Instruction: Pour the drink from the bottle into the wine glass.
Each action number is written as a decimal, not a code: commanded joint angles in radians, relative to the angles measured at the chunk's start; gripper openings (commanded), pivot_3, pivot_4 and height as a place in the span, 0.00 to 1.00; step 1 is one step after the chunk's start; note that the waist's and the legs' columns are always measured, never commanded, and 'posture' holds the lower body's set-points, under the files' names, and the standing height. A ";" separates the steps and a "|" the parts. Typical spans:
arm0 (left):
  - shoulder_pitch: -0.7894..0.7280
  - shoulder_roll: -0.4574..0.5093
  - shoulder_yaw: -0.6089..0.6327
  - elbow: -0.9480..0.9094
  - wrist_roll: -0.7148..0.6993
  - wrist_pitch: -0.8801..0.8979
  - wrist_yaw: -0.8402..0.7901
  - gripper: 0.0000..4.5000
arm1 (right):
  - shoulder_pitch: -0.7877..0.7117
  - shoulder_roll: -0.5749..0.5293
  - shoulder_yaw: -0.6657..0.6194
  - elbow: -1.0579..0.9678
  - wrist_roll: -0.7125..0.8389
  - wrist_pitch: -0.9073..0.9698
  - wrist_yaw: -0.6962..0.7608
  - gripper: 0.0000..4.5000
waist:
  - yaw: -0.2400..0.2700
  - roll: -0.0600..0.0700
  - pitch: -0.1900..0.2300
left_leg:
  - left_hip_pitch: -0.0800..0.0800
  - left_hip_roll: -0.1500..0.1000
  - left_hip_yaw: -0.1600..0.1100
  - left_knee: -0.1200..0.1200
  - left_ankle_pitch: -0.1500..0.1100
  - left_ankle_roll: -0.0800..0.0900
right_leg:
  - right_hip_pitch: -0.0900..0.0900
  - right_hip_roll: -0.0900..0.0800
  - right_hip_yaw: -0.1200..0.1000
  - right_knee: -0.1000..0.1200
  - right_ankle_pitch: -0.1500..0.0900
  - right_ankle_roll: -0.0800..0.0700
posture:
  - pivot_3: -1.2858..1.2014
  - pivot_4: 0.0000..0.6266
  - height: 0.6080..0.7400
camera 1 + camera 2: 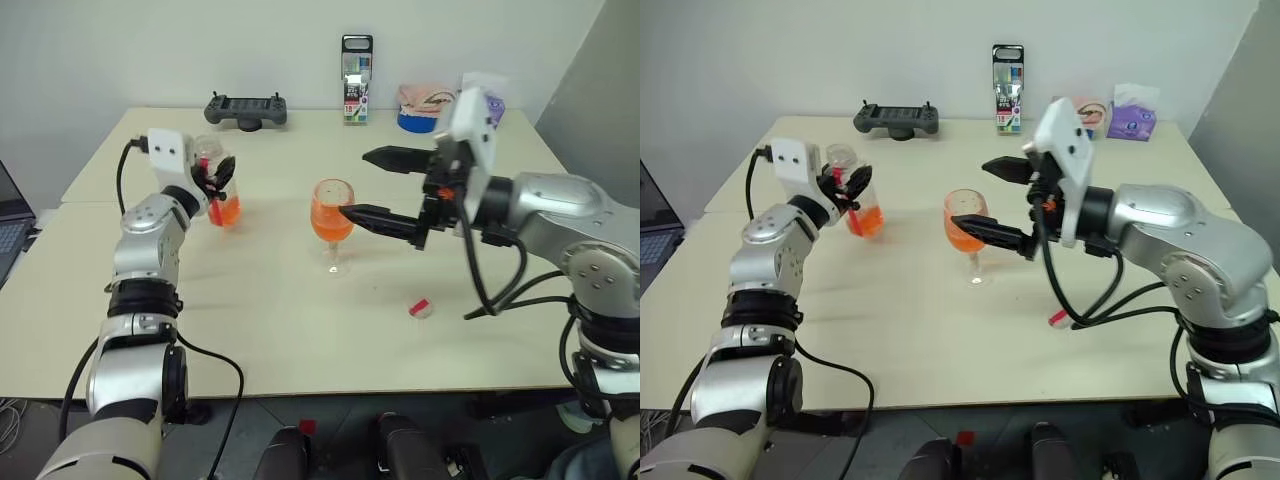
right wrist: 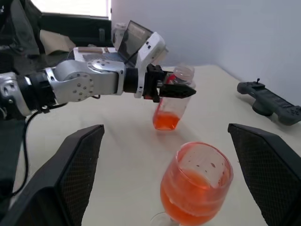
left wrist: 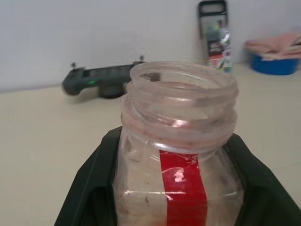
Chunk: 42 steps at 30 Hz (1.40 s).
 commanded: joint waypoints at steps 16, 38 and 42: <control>0.142 -0.003 0.118 -0.157 -0.038 0.097 0.093 0.99 | -0.015 0.048 0.040 0.019 -0.142 -0.090 0.159 1.00 | 0.012 0.000 0.000 | 0.001 0.000 0.001 0.000 0.000 0.000 | 0.001 -0.001 0.000 0.000 0.000 0.000 | 0.52 0.24 1.00; 0.303 0.293 0.214 -0.543 -0.166 0.390 -0.166 0.99 | 0.013 -0.064 -0.012 0.057 -0.213 -0.134 0.274 1.00 | 0.009 0.000 0.000 | 0.001 0.001 0.001 -0.001 0.000 0.000 | 0.000 0.000 0.000 -0.001 0.000 -0.001 | 0.52 0.24 1.00; 0.310 0.467 0.245 -0.628 -0.298 0.464 -0.413 0.99 | 0.045 -0.117 -0.072 0.075 -0.207 -0.131 0.292 1.00 | 0.009 0.000 0.000 | 0.000 0.001 0.002 -0.002 0.000 0.000 | 0.000 0.000 0.000 -0.003 -0.001 -0.001 | 0.52 0.24 1.00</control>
